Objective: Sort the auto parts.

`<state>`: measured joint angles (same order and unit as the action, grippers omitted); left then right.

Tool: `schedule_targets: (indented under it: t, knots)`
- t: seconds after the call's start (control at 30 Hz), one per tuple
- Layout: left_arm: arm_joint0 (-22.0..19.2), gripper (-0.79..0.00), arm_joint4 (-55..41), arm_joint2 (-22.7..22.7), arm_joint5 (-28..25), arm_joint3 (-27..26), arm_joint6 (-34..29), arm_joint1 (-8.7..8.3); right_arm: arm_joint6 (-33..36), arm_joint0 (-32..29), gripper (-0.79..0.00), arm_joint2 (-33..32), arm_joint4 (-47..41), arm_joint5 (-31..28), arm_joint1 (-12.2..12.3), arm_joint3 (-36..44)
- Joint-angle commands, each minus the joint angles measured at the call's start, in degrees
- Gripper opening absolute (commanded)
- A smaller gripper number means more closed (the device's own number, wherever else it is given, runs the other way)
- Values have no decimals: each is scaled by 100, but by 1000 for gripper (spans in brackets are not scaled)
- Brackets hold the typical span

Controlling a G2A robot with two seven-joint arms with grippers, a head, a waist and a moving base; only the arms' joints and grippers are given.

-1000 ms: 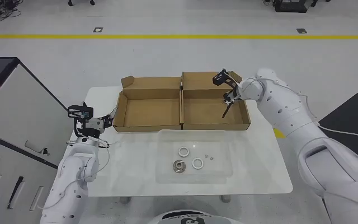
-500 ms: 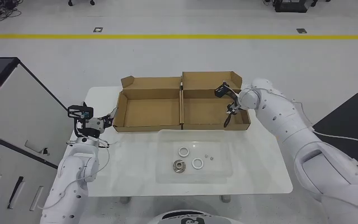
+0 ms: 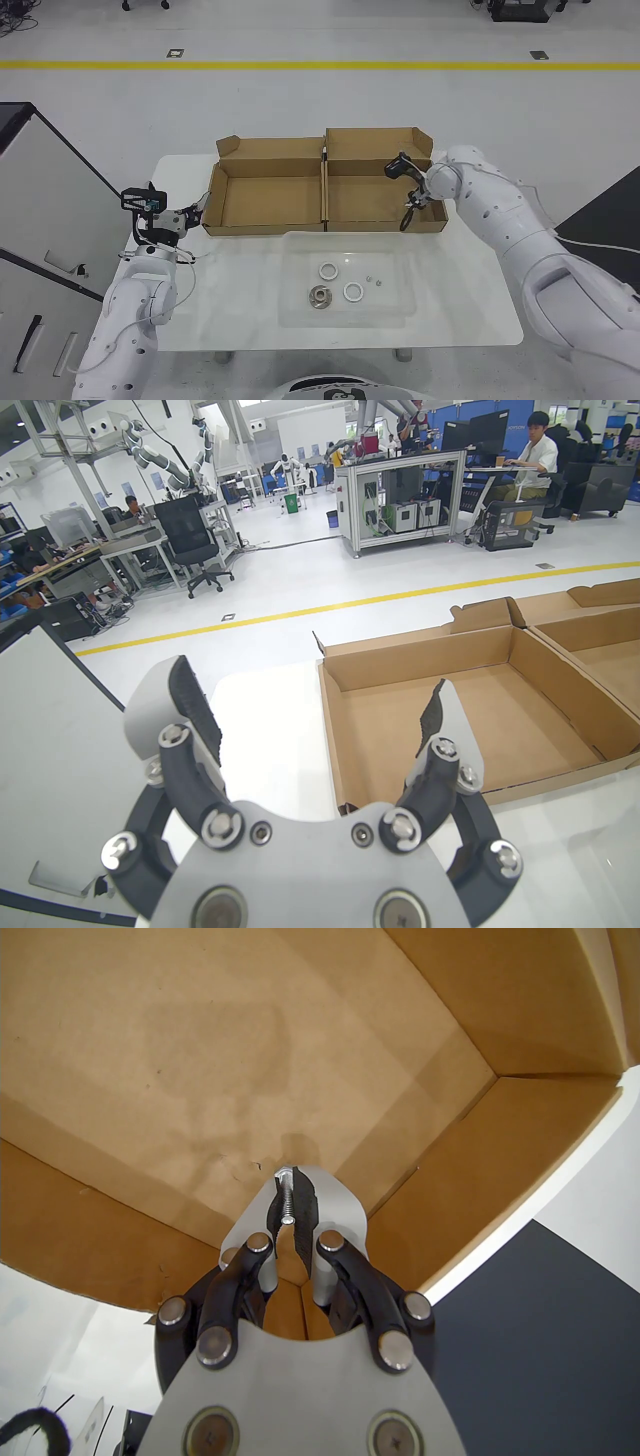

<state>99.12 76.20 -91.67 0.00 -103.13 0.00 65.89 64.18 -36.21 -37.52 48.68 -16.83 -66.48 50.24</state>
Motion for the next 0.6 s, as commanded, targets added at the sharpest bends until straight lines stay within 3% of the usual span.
schedule_targets:
  t: [0.0,0.07,0.17,0.2,0.37,0.5,0.57]
  knots:
    - [0,0,0,0,0,0,0,0,-9,3,-551,0,26,12,-9,-13]
    - [0,0,0,0,0,0,0,0,-23,5,-462,-8,42,24,-19,-16]
    - [0,0,0,0,0,0,0,0,-42,7,-397,-37,38,36,-29,-12]
    - [0,0,0,0,0,0,0,0,-43,11,-305,-45,47,30,-31,-8]
    - [0,0,0,0,0,0,0,0,-71,36,-240,-130,75,19,-23,56]
    - [0,0,0,0,0,0,0,0,-90,61,-31,-272,102,-39,25,237]
    - [0,0,0,0,0,0,0,0,-79,76,0,-397,91,-87,72,408]
